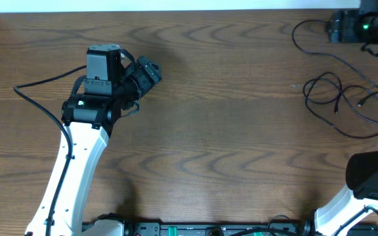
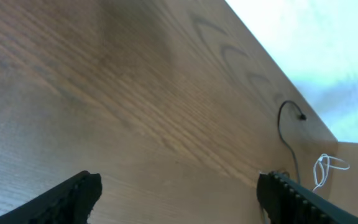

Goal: Untangle cables

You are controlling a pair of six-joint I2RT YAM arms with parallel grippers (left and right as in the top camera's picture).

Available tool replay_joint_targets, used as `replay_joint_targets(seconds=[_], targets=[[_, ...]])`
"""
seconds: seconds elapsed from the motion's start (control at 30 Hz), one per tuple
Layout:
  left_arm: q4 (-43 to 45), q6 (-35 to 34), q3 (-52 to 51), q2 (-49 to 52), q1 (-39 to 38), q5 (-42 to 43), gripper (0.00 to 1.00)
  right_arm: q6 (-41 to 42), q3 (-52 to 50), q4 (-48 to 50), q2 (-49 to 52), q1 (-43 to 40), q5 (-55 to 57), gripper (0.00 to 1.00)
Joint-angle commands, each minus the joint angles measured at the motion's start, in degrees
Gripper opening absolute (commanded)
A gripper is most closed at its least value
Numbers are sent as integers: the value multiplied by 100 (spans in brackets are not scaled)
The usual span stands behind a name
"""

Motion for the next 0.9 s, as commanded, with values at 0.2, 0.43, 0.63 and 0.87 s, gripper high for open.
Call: replay_joint_targets(seconds=[0.2, 0.43, 0.63, 0.87], targets=[[-83, 35, 118, 22, 4, -76, 94, -149, -17, -138, 24, 177, 173, 85], [-83, 35, 118, 22, 7, -76, 95, -146, -15, -247, 11, 177, 170, 87], [-83, 35, 118, 22, 4, -76, 95, -146, -15, -411, -122, 258, 168, 89], [-83, 35, 118, 22, 4, -76, 95, -146, -15, -680, -551, 485, 168, 91]])
